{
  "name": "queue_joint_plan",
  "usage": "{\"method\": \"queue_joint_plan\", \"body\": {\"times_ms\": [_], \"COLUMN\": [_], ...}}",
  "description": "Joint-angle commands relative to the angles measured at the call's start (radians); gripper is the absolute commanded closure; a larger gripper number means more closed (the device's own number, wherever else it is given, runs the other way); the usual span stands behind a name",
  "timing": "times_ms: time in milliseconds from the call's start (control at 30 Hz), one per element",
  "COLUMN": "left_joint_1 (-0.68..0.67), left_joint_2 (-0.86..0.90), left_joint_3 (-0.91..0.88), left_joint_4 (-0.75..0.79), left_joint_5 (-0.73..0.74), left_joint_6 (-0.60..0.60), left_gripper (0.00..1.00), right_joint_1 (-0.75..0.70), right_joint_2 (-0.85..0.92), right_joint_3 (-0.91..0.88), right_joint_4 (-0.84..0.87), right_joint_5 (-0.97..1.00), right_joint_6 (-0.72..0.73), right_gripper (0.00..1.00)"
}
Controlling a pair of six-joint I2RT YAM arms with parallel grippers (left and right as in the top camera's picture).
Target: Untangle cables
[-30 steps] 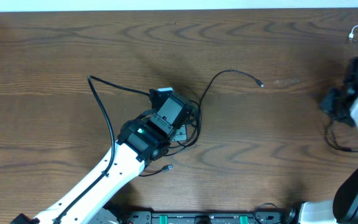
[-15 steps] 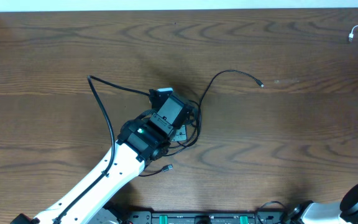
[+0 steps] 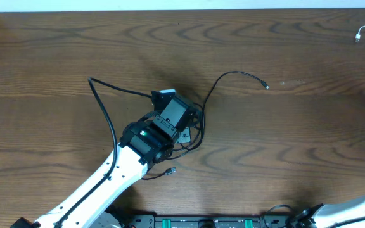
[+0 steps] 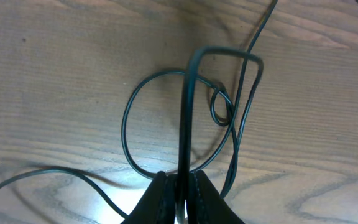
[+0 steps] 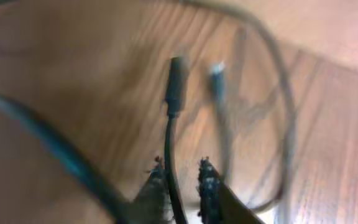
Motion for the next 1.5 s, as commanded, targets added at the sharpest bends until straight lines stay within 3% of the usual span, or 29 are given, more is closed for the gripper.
{"method": "queue_joint_plan", "body": {"times_ms": [0, 100, 267, 367, 500, 533, 633, 833, 967, 1033, 1200, 1467], "left_joint_1": [0.004, 0.004, 0.004, 0.004, 0.004, 0.004, 0.004, 0.004, 0.004, 0.004, 0.032, 0.155], "left_joint_2": [0.004, 0.004, 0.004, 0.004, 0.004, 0.004, 0.004, 0.000, -0.030, -0.076, -0.204, -0.435], "left_joint_3": [-0.003, -0.003, -0.003, -0.003, -0.003, -0.003, -0.003, -0.002, -0.002, -0.002, -0.002, -0.002], "left_joint_4": [0.001, 0.001, 0.001, 0.001, 0.001, 0.001, 0.006, 0.013, 0.013, 0.013, 0.009, -0.111], "left_joint_5": [-0.023, -0.024, -0.024, -0.024, -0.024, -0.024, -0.026, -0.139, -0.229, -0.277, -0.317, -0.316], "left_joint_6": [-0.025, -0.025, -0.025, -0.025, -0.025, -0.025, -0.024, -0.024, -0.024, -0.025, -0.025, -0.025], "left_gripper": [0.87, 0.87, 0.87, 0.87, 0.87, 0.84, 0.62, 0.54, 0.34, 0.05, 0.03, 0.03], "right_joint_1": [-0.014, -0.014, -0.010, -0.003, 0.015, 0.018, 0.029, 0.088, 0.195, 0.299, 0.590, 1.068], "right_joint_2": [0.017, 0.016, -0.005, -0.055, -0.225, -0.265, -0.371, -0.483, -0.498, -0.487, -0.433, -0.232], "right_joint_3": [0.007, 0.007, 0.007, 0.008, 0.008, 0.008, 0.008, 0.007, 0.007, 0.007, 0.006, 0.006], "right_joint_4": [0.003, 0.006, 0.006, 0.008, 0.045, 0.050, 0.054, 0.004, -0.128, -0.235, -0.350, -0.352], "right_joint_5": [-0.028, -0.028, -0.053, -0.105, -0.190, -0.229, -0.384, -0.697, -0.818, -0.844, -0.843, -0.678], "right_joint_6": [-0.010, -0.010, -0.010, -0.010, 0.058, 0.090, 0.199, 0.301, 0.349, 0.349, 0.291, 0.133], "right_gripper": [0.72, 0.50, 0.29, 0.01, 0.01, 0.01, 0.01, 0.01, 0.01, 0.01, 0.01, 0.01]}}
